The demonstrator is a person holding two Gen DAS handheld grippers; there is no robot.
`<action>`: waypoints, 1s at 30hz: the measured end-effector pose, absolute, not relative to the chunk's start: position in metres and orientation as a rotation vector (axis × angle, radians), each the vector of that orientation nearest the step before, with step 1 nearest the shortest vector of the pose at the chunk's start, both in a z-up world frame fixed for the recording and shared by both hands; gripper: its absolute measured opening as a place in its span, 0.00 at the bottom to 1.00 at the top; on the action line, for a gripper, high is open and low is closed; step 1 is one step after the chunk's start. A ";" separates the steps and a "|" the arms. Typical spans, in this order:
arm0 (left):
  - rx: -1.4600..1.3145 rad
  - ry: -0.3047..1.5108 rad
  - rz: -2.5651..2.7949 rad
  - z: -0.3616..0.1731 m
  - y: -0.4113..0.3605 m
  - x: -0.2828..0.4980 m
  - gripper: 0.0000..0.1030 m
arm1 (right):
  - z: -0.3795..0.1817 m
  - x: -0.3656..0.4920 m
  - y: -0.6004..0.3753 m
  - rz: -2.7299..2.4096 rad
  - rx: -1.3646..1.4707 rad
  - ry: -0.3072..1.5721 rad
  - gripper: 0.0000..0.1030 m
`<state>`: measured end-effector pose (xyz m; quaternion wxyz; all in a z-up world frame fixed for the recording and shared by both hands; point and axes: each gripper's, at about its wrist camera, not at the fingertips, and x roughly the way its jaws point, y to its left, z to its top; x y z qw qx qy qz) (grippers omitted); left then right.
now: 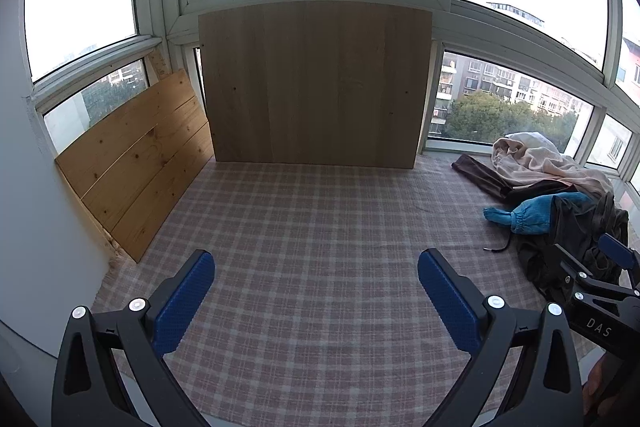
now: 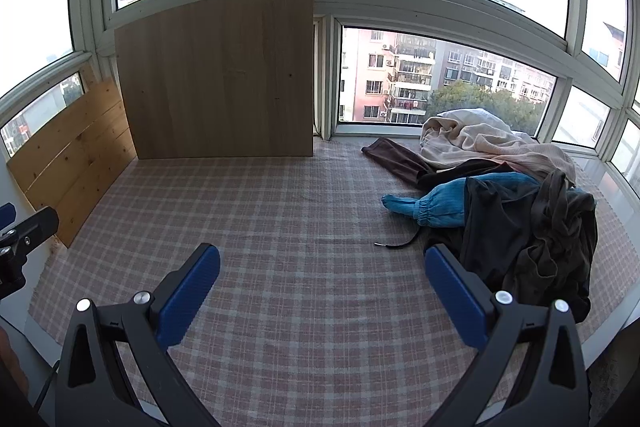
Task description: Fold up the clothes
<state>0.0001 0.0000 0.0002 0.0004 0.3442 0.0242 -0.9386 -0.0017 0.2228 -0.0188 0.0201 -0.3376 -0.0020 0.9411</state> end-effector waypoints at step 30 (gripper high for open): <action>1.049 0.015 -2.924 0.000 0.000 -0.002 1.00 | -0.020 -0.003 0.222 2.918 -1.045 -0.012 1.00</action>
